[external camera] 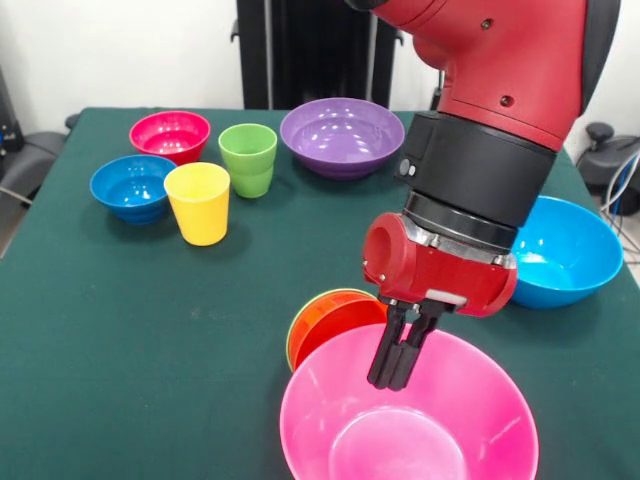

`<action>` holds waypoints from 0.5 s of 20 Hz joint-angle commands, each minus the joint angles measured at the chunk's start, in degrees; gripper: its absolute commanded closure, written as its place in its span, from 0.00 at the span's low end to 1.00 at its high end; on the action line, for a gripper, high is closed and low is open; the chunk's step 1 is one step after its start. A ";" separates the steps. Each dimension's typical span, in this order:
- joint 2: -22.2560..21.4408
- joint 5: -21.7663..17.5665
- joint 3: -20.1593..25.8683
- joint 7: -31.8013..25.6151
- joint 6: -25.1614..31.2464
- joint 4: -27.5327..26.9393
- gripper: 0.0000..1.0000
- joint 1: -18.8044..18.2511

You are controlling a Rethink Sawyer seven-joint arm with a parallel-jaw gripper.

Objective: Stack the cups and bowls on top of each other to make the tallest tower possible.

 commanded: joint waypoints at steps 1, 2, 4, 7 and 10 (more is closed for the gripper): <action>-0.78 -4.39 7.43 -15.05 4.32 4.43 1.00 -0.07; -0.81 -4.39 7.26 -14.75 4.55 4.46 1.00 0.15; -0.88 -4.36 6.97 -14.25 5.03 4.50 1.00 0.50; -1.33 -4.28 6.63 -13.83 5.76 4.94 1.00 0.97; -2.29 -4.42 5.98 -13.37 6.09 6.25 1.00 1.53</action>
